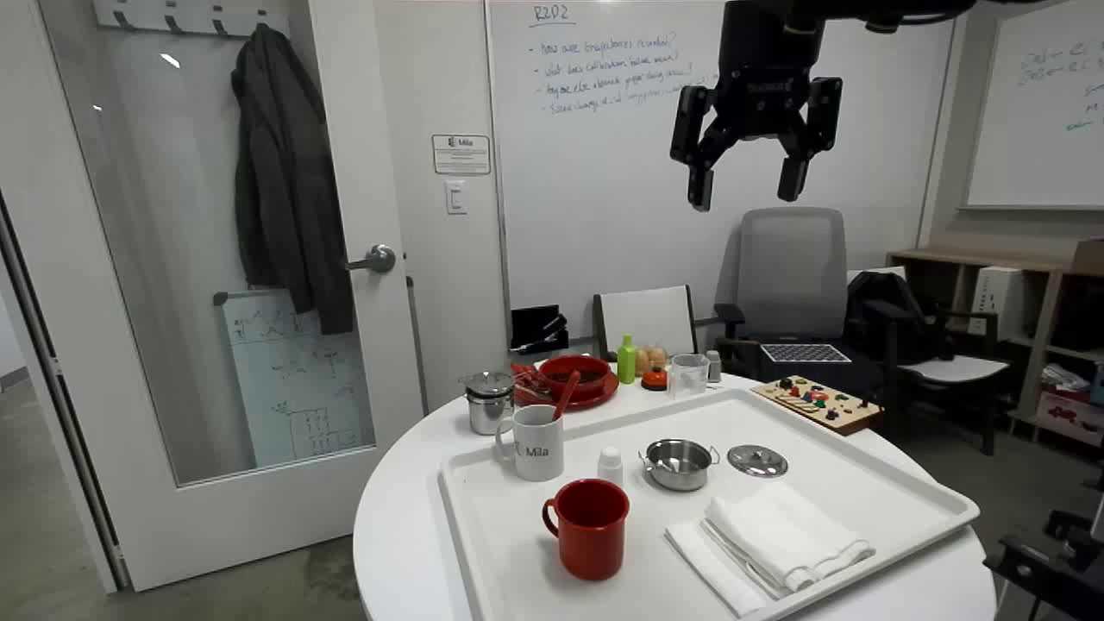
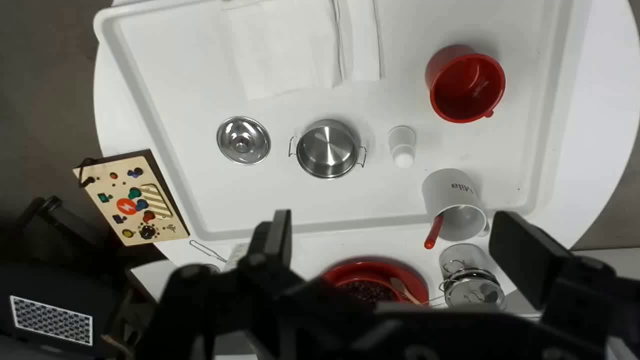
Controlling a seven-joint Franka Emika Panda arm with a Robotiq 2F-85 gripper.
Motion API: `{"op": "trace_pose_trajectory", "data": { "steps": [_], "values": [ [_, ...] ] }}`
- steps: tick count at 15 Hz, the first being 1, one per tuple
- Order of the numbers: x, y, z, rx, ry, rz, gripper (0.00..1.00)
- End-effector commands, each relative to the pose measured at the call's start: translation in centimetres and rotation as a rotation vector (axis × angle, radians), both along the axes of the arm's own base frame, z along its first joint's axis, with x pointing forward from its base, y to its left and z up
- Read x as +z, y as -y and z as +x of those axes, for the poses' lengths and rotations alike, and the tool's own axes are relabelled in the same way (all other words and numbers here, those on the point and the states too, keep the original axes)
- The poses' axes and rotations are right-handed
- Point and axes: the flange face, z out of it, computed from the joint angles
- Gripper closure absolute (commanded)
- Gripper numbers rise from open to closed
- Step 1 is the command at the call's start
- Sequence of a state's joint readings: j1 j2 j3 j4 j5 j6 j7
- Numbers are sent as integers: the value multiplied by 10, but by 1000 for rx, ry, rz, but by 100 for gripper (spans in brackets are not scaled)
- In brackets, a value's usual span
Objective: Pick up the lid and put it on the open silver cup
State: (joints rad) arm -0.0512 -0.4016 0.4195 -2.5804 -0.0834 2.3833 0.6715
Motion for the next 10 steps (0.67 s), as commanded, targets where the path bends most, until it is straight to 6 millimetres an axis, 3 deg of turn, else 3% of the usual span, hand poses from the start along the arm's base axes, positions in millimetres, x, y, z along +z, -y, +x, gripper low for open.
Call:
{"op": "trace_pose_trajectory", "data": {
  "steps": [1, 7, 10],
  "values": [
    [0, 0, 0, 0, -1, 0, 0],
    [0, 0, 0, 0, -1, 0, 0],
    [-24, 18, 30, -34, -30, -74, 0]
  ]
}}
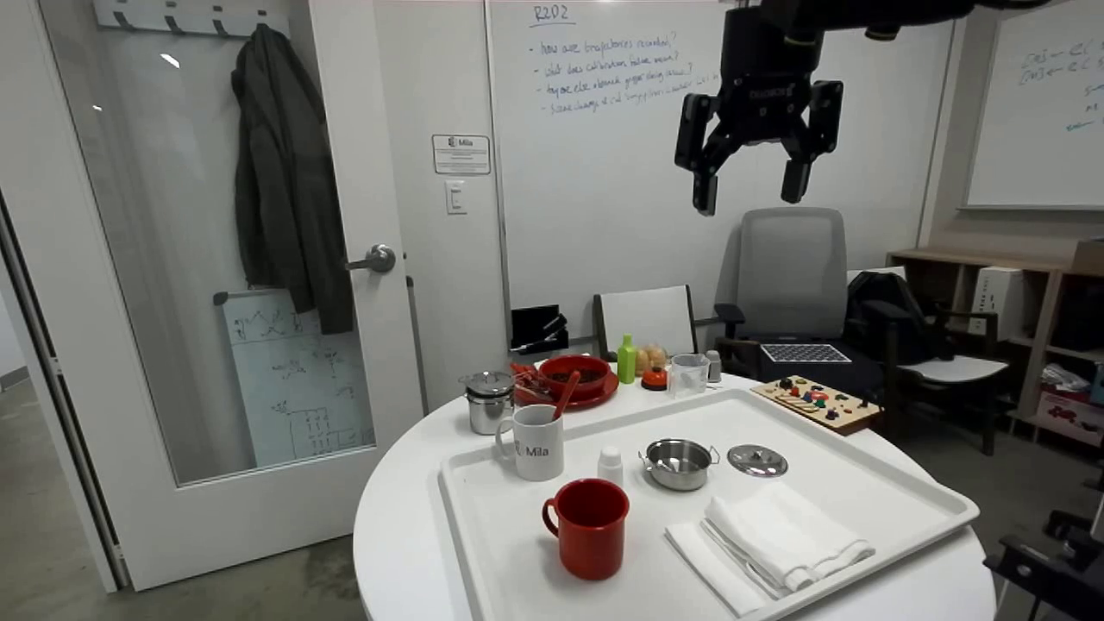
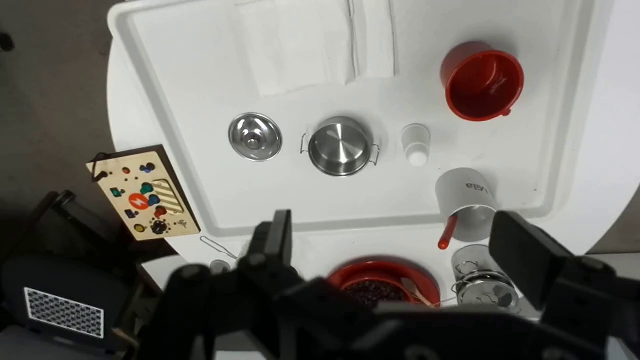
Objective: Pick up the lid and put it on the open silver cup
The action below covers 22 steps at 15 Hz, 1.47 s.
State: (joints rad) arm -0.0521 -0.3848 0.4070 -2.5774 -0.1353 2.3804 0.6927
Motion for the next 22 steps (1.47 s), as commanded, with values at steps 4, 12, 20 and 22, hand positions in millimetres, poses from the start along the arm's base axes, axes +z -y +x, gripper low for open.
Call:
{"op": "trace_pose_trajectory", "data": {
  "steps": [4, 12, 20, 22],
  "values": [
    [-45, 42, 56, -73, 12, -77, 0],
    [-110, 122, 97, -219, -108, -69, 0],
    [-170, 136, 109, -259, -236, -77, 0],
    [-148, 124, 83, -232, -158, -129, 0]
  ]
}}
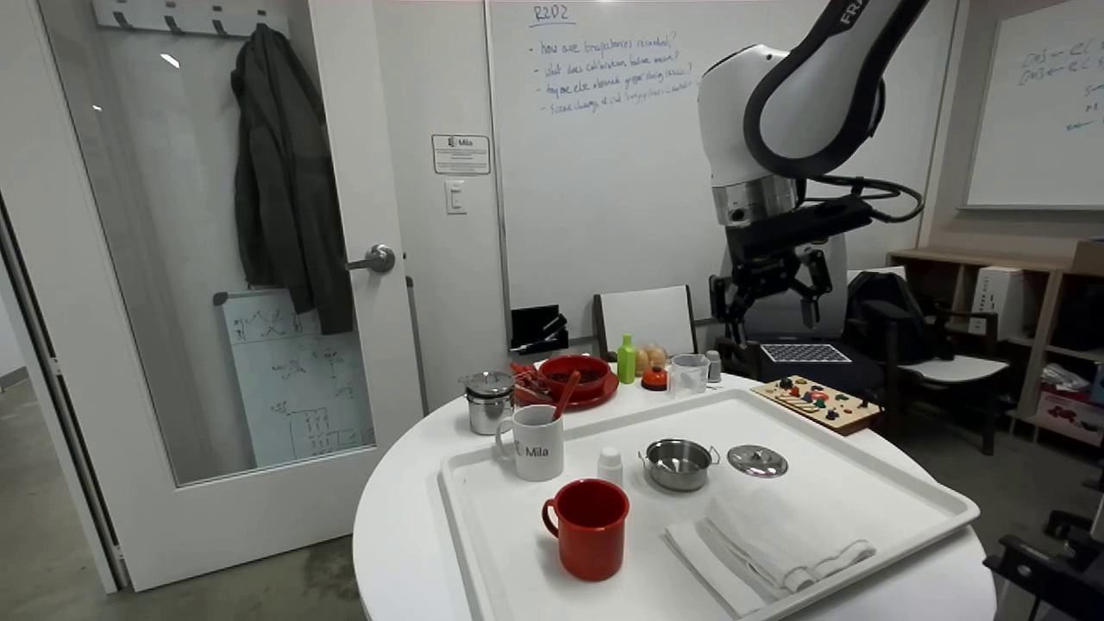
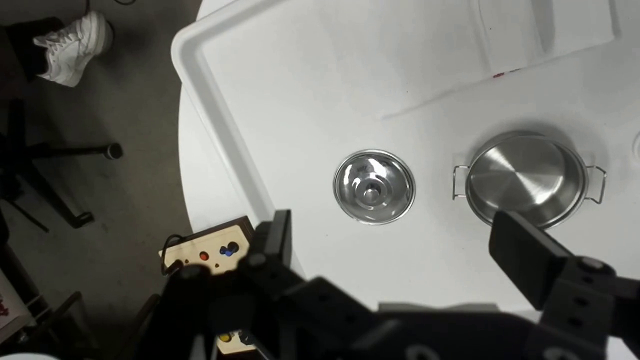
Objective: Pick up the lid and put it on the open silver cup
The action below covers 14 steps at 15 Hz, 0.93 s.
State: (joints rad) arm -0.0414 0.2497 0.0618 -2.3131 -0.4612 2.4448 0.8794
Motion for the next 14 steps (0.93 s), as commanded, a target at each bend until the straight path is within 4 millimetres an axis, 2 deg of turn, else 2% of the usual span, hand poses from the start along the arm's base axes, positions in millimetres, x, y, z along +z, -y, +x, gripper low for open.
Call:
{"op": "trace_pose_trajectory", "data": {
  "steps": [1, 5, 7, 14],
  "values": [
    [27, -13, -32, 54, 77, -79, 0],
    [6, -15, -22, 60, 77, -143, 0],
    [-13, -8, -13, 69, 75, -165, 0],
    [-96, 38, 19, 69, -41, -92, 0]
  ]
}}
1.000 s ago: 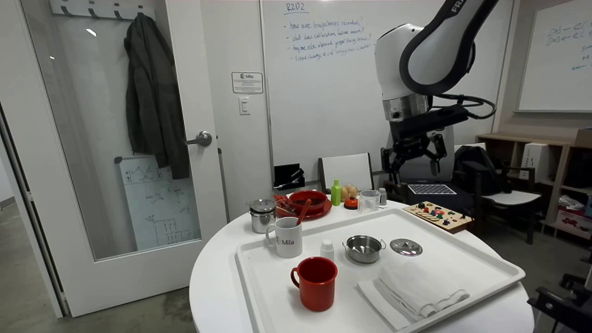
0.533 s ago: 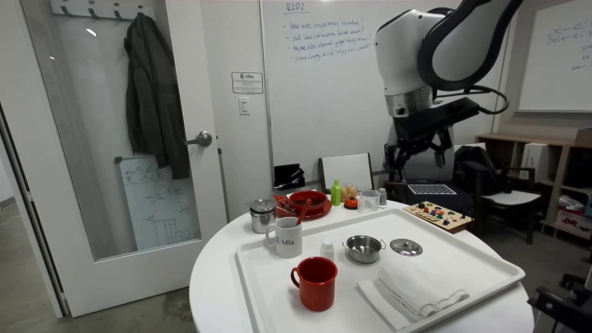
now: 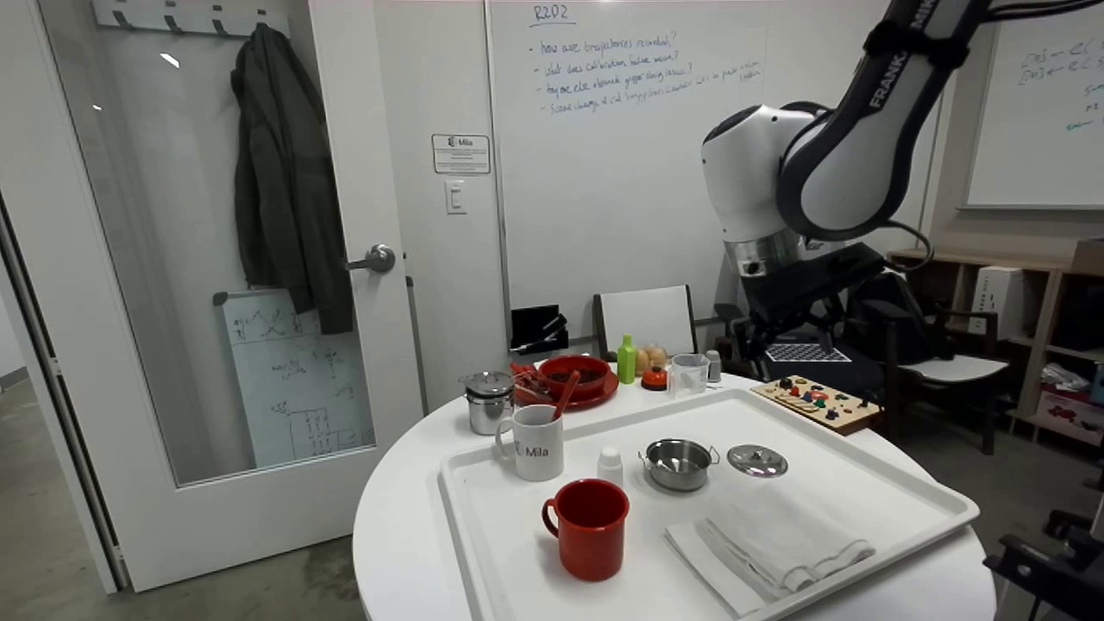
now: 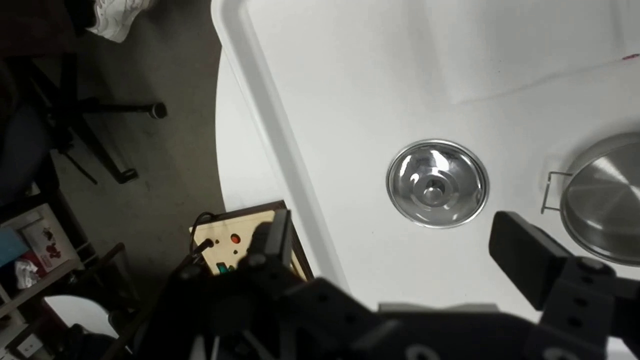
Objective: Pick up the lid and put it on the open silver cup
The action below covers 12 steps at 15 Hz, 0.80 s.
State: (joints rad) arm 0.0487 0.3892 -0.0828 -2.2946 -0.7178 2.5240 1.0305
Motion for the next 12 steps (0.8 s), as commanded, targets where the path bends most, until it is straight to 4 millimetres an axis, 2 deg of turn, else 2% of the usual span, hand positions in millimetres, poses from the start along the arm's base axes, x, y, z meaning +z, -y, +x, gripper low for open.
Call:
{"op": "trace_pose_trajectory", "data": {
  "steps": [1, 4, 7, 8, 12],
  "values": [
    [-45, 17, 28, 18, -52, 78, 0],
    [-67, 17, 40, 143, -55, 221, 0],
    [-77, 15, 49, 244, -53, 337, 0],
    [-71, 16, 38, 185, -64, 266, 0],
    [-74, 18, 39, 179, -74, 262, 0]
  ]
}}
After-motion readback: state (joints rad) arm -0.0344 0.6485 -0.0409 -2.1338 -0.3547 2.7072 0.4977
